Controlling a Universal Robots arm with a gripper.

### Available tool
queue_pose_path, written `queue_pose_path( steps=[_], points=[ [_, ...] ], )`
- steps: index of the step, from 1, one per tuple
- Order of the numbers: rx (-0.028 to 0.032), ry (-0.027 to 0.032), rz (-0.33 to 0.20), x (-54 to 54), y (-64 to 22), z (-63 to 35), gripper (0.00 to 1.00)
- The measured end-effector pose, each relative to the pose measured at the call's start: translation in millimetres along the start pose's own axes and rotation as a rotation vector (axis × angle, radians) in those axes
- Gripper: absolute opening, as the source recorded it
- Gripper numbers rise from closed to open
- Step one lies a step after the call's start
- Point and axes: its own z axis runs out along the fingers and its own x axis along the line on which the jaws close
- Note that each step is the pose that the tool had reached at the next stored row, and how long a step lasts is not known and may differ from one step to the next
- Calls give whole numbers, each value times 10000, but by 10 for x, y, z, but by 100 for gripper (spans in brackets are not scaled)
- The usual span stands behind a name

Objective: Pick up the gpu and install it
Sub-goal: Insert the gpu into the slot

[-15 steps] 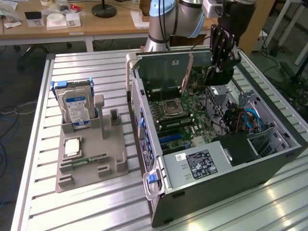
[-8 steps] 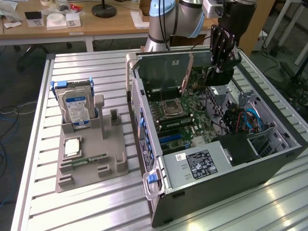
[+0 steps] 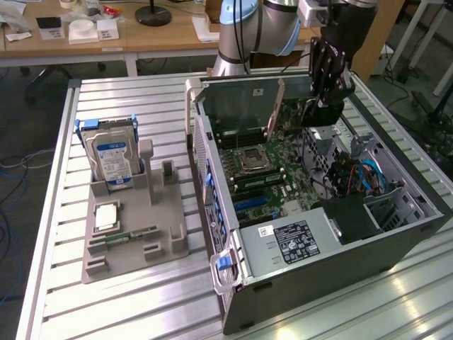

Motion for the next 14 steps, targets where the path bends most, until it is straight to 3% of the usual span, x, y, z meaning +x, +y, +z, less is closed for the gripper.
queue_pose_path(
  steps=[14],
  points=[
    [0,1,1,50,-5,14,27]
  ],
)
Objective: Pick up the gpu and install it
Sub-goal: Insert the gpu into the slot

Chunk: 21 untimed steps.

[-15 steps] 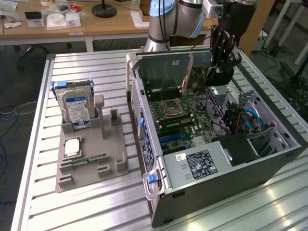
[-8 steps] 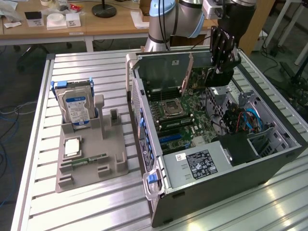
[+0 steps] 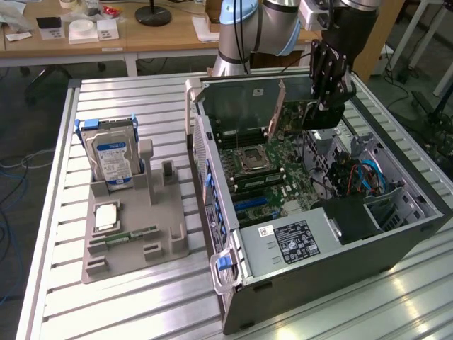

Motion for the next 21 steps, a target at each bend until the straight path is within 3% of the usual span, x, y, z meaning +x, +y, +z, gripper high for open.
queue_pose_path(
  steps=[14,21],
  points=[
    [0,0,-1,6,-1,0,27],
    [0,-6,-1,93,-10,-6,27]
  ],
)
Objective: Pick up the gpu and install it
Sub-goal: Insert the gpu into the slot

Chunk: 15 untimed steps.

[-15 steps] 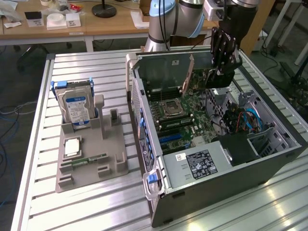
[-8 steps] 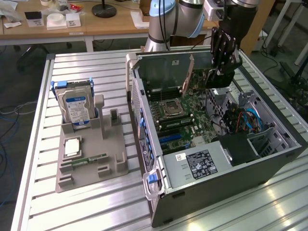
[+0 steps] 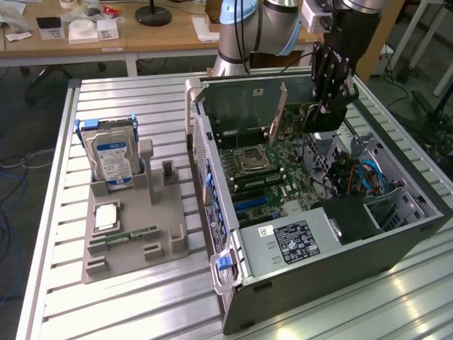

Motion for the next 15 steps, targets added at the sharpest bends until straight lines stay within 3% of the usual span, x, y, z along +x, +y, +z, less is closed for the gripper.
queue_pose_path(
  steps=[4,15],
  points=[
    [-5,-41,-8,35,12,13,27],
    [-10,-39,-75,43,57,27,27]
  ],
)
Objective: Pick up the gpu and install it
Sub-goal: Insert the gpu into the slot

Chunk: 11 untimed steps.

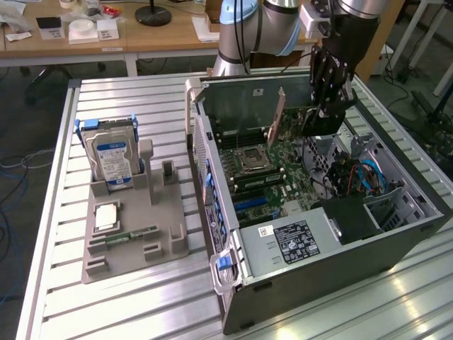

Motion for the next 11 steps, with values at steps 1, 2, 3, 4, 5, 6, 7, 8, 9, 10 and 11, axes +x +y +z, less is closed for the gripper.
queue_pose_path(
  steps=[1,2,3,4,5,6,7,8,9,10,11],
  points=[
    [-1,1,-10,0,1,0,27],
    [-2,0,-20,0,3,2,27],
    [-3,-2,-37,1,12,5,27],
    [-5,-3,-57,3,28,8,27],
    [-6,-2,-73,6,49,9,27],
    [-6,-2,-82,8,71,11,27],
    [-6,-1,-86,11,93,11,27],
    [-7,0,-90,13,111,11,27],
    [-7,-3,-97,18,123,13,27],
    [-8,-4,-105,25,132,13,27],
    [-8,-4,-113,32,143,12,27]
  ],
)
